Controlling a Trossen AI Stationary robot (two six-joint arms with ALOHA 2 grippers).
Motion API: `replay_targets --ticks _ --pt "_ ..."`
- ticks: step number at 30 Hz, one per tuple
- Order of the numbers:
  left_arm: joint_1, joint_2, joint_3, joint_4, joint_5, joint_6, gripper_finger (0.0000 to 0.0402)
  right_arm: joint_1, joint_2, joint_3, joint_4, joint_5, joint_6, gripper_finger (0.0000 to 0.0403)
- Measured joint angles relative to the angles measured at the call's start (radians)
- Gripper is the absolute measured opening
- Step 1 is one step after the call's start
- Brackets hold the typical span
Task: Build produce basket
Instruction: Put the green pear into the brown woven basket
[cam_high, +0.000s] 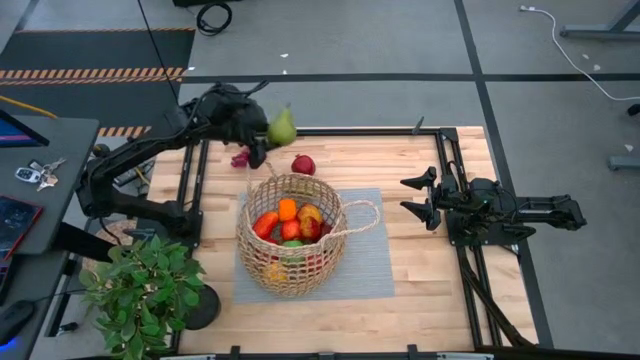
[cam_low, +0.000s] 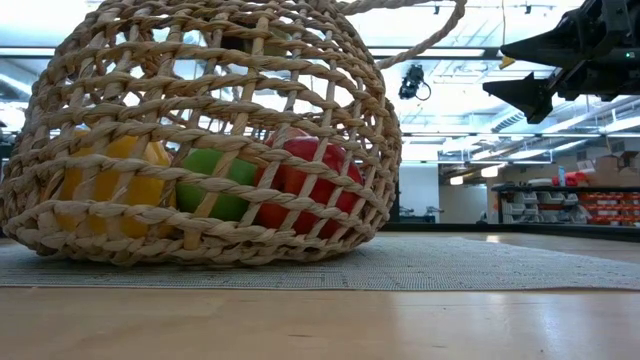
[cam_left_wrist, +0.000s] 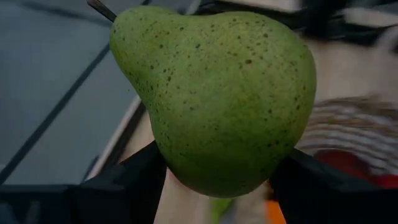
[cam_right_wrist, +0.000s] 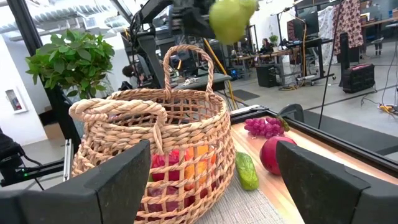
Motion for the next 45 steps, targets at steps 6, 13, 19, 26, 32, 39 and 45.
replay_targets --ticks 6,13,19,26,32,39,45 --pt "-0.076 0.000 0.000 0.050 0.112 0.047 0.0258 0.000 0.000 0.000 0.000 0.000 0.000 0.0348" --pt "-0.185 0.000 0.000 0.063 0.109 0.232 0.0256 0.000 0.000 0.000 0.000 0.000 0.000 0.0348" --pt "-0.271 0.000 0.000 0.063 0.106 0.547 0.0258 0.000 0.000 0.000 0.000 0.000 0.000 0.0348" --pt "-0.338 0.000 0.000 0.063 0.043 0.785 0.0258 0.000 0.000 0.000 0.000 0.000 0.000 0.0348" --pt "-0.366 0.001 0.000 0.063 0.001 0.859 0.0263 0.000 0.000 0.000 0.000 0.000 0.000 0.0348" --pt "-0.366 0.001 0.000 0.062 -0.002 0.854 0.0260 0.000 0.000 0.000 0.000 0.000 0.000 0.0348" --pt "-0.361 0.004 0.000 0.062 -0.001 0.587 0.0265 0.000 0.000 0.000 0.000 0.000 0.000 0.0348"
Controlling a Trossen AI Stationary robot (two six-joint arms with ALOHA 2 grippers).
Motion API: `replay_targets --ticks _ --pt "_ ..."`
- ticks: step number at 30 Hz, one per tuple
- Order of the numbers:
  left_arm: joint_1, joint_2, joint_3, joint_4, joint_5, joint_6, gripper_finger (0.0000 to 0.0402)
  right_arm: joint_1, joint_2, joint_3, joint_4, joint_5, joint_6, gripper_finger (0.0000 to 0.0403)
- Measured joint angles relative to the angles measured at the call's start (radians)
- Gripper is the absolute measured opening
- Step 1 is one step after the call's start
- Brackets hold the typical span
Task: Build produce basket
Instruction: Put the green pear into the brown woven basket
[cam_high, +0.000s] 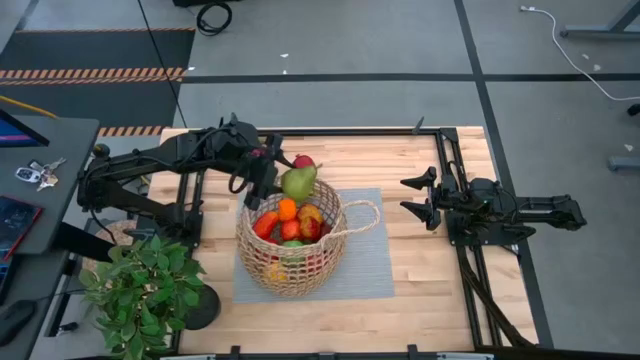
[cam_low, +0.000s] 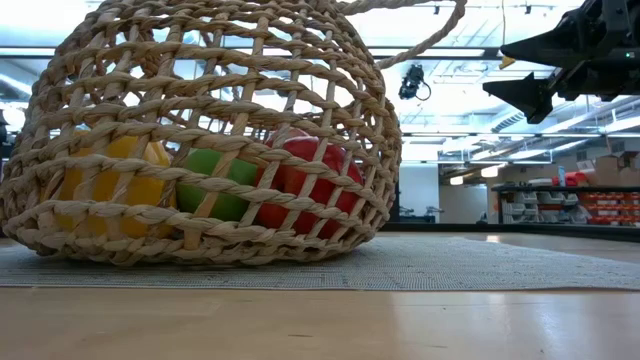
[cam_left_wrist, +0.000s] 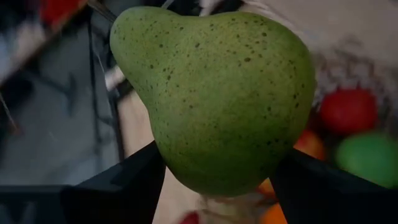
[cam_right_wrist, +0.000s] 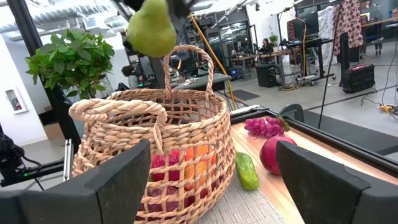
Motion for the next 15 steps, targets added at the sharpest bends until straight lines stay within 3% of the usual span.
replay_targets --ticks 8,15 --pt "0.045 0.007 0.000 -0.007 -0.008 -0.684 0.0267 0.000 0.000 0.000 0.000 0.000 0.000 0.0348" --pt "0.051 0.014 0.000 0.012 0.057 -1.016 0.0264 0.000 0.000 0.000 0.000 0.000 0.000 0.0348"
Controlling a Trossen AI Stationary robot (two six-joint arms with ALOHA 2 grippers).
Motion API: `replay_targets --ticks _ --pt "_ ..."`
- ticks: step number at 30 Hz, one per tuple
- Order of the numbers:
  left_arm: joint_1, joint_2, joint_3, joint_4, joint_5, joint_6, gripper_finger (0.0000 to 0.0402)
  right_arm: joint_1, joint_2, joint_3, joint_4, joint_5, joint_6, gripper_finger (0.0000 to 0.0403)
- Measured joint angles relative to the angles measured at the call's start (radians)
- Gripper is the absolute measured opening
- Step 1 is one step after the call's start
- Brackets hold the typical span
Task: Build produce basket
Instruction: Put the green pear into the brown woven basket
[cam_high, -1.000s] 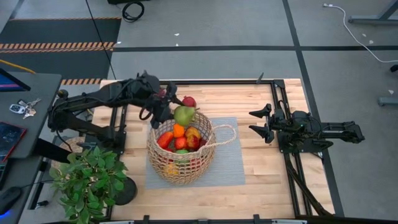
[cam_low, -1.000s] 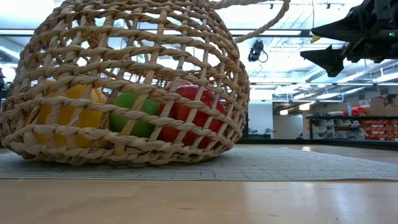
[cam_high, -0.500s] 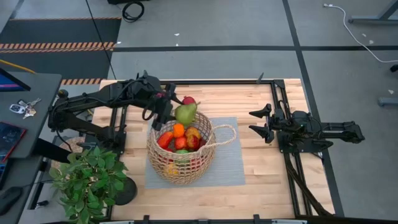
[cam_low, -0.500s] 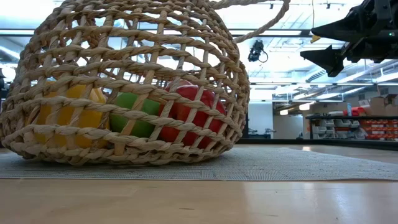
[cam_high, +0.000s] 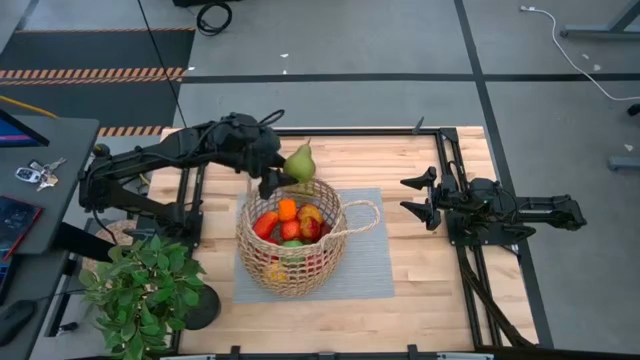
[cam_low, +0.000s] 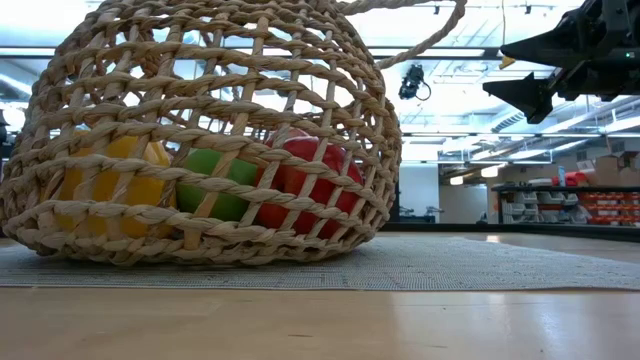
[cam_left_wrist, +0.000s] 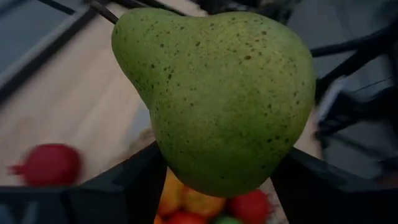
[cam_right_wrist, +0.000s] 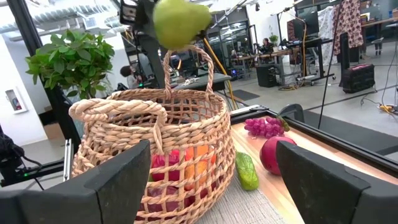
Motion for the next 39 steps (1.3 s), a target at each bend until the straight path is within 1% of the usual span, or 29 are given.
replay_targets --ticks 3,9,15,21,26,28,29,34,36,39 --pt "-0.018 0.000 0.000 0.044 0.053 -0.074 0.0265 0.000 0.000 0.000 0.000 0.000 0.000 0.0348" --pt "-0.062 0.000 0.000 0.163 0.063 -0.133 0.0263 0.000 0.000 0.000 0.000 0.000 0.000 0.0348" --pt "-0.084 0.008 0.000 0.173 0.074 -0.127 0.0266 0.000 0.000 0.000 0.000 0.000 0.000 0.0348" --pt "-0.089 0.050 0.000 0.171 0.070 -0.124 0.0263 0.000 0.000 0.000 0.000 0.000 0.000 0.0348" --pt "-0.099 0.098 0.000 0.116 0.048 -0.005 0.0264 0.000 0.000 0.000 0.000 0.000 0.000 0.0348" --pt "-0.109 0.113 0.003 0.067 0.004 0.055 0.0264 0.000 0.000 0.000 0.000 0.000 0.000 0.0348" --pt "-0.113 0.118 0.016 0.019 -0.036 0.091 0.0264 0.000 0.000 0.000 0.001 0.000 0.000 0.0348" --pt "-0.148 0.155 0.089 -0.233 -0.326 0.244 0.0261 0.000 0.000 0.000 0.001 0.000 0.000 0.0348" --pt "-0.170 0.168 0.110 -0.282 -0.421 0.313 0.0261 0.000 0.000 0.000 0.001 0.000 0.000 0.0348" --pt "-0.213 0.179 0.112 -0.310 -0.512 0.453 0.0262 0.000 0.000 0.000 0.000 0.000 0.000 0.0348"
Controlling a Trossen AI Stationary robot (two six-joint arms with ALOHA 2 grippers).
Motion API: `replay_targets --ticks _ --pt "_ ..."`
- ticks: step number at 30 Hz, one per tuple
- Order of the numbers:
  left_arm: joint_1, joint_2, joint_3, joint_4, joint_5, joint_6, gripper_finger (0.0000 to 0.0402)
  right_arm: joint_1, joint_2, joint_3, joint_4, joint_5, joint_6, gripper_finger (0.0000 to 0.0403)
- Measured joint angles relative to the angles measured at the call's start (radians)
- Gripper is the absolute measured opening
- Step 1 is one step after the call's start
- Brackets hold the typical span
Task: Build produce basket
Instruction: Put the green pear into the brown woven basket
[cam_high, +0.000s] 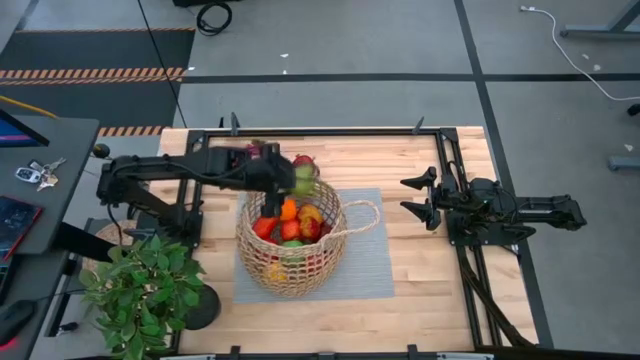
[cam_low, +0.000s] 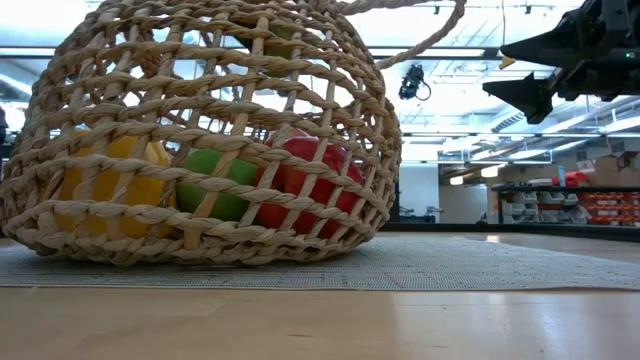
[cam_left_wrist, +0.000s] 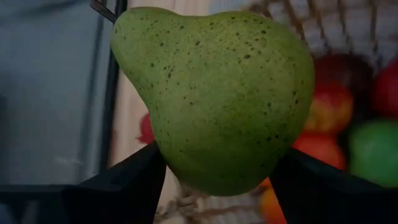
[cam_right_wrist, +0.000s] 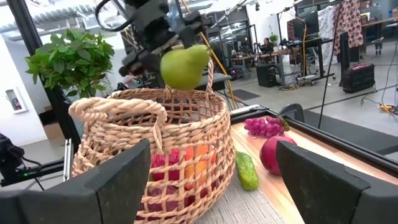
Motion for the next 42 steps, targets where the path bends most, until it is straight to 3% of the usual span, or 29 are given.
replay_targets --ticks 14,32,39,42 --pt "-0.181 0.107 -0.001 -0.016 -0.396 0.594 0.0261 0.000 0.006 0.000 0.006 0.000 0.000 0.0348" --pt "-0.231 0.127 -0.001 -0.058 -0.389 0.962 0.0264 0.000 0.006 0.000 0.008 0.000 0.000 0.0348" --pt "-0.215 0.127 -0.001 -0.050 -0.388 1.149 0.0264 0.000 0.006 0.000 0.008 0.000 0.000 0.0348" --pt "-0.179 0.127 -0.001 -0.037 -0.353 1.146 0.0269 0.000 0.006 0.000 0.008 0.000 0.000 0.0348"
